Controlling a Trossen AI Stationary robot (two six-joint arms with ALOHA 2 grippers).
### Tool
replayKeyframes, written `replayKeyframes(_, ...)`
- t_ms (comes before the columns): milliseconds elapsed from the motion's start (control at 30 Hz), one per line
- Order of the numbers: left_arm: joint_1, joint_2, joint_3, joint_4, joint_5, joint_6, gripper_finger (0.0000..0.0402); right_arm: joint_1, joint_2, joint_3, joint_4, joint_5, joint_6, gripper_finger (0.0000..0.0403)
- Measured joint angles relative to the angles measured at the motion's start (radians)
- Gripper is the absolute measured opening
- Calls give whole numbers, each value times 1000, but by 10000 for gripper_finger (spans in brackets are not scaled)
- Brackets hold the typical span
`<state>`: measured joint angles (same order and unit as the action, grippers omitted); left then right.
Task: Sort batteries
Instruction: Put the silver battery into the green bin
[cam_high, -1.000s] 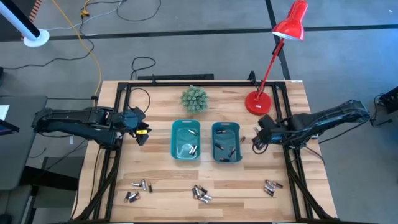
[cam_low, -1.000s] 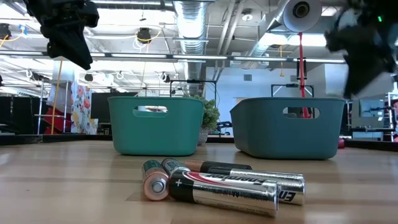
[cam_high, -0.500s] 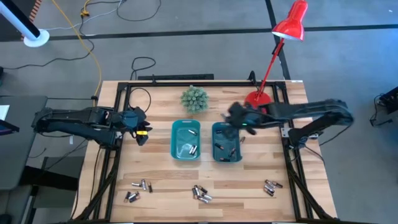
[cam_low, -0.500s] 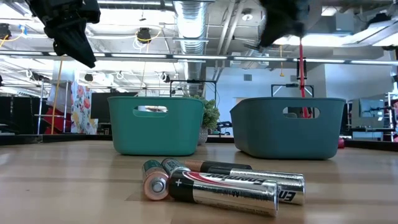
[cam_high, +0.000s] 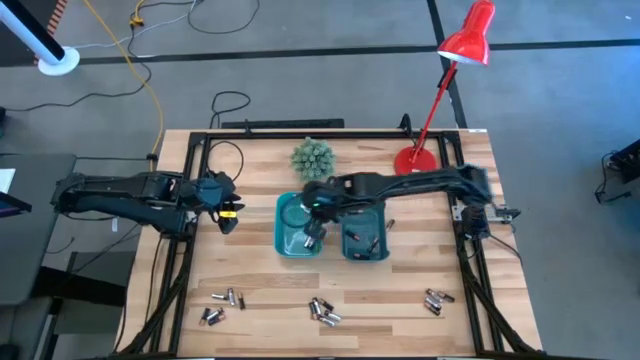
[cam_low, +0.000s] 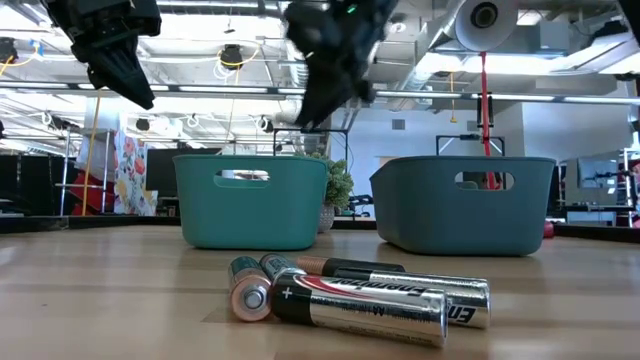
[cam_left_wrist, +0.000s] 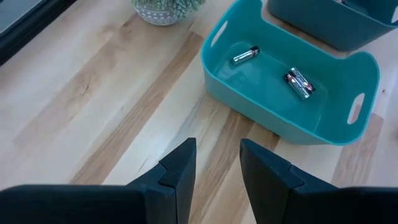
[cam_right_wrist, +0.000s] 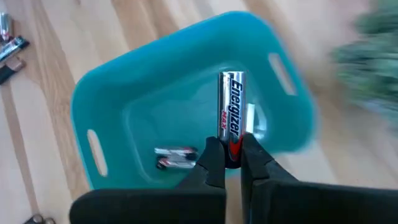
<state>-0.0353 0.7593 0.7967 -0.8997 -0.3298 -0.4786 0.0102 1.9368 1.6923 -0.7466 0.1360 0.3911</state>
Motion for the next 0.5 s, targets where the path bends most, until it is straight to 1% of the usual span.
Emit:
replayKeyframes(100, 0, 0, 0, 0, 0, 0, 121, -2, 84, 53, -1, -63, -5, 9)
replayKeyframes(200, 0, 0, 0, -1, 0, 0, 121, -2, 155, 89, -2, -105, -7, 9)
replayKeyframes(367, 0, 0, 0, -1, 1, -4, 121, -3, 226, 120, -3, -112, 0, 22)
replayKeyframes(500, 0, 0, 0, -2, 2, -14, 121, -10, 230, 120, -9, -113, 1, 43)
